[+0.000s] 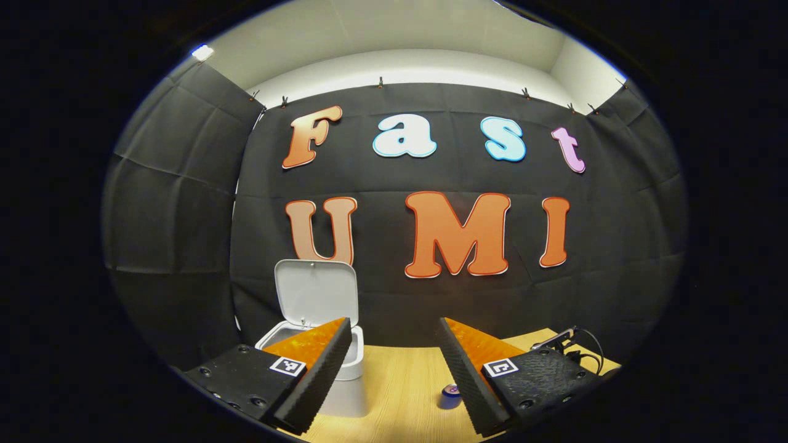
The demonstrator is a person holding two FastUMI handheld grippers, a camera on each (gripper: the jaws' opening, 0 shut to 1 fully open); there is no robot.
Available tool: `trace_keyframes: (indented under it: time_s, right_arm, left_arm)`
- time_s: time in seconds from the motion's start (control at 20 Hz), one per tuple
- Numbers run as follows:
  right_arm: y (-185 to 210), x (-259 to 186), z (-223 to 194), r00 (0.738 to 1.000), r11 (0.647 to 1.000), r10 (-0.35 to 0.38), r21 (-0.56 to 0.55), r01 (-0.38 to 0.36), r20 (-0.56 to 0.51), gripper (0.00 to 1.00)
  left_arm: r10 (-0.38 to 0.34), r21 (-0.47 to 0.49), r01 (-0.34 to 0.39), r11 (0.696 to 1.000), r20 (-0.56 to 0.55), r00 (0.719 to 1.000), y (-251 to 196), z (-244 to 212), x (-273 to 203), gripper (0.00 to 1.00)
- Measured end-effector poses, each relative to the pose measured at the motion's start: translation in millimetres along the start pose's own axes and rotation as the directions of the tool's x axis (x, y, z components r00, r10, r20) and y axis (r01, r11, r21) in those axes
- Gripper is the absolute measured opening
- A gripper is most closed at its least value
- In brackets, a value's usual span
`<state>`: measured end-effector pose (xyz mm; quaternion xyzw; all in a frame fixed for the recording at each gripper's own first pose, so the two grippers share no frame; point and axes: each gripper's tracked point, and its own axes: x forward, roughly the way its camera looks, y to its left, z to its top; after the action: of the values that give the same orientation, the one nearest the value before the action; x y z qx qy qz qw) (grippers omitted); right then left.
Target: Press the lid of the desktop garbage bin to open it, pick up the crumpled paper on the desktop and throw it into the bin, then pick up the pop can on the desktop and drop it into the bin, and finally close the garbage bin lid.
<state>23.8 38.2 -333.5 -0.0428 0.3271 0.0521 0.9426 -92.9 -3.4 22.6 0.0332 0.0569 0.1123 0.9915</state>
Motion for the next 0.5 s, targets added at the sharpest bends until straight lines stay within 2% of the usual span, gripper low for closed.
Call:
trace_keyframes:
  time_s: [0.3, 0.5]
  right_arm:
    - [-7, 37, -16, 0.998, 0.999, -0.032, 0.004, 0.033, -0.061, 0.94]
    - [-15, 51, -35, 0.989, 0.997, -0.078, 0.014, 0.081, -0.129, 0.95]
  left_arm:
    - [0.047, 0.044, -0.046, 0.998, -0.042, 0.998, 9, -6, -15, 0.89]
    - [0.062, 0.057, -0.059, 0.997, -0.064, 0.996, 12, -11, -17, 0.89]
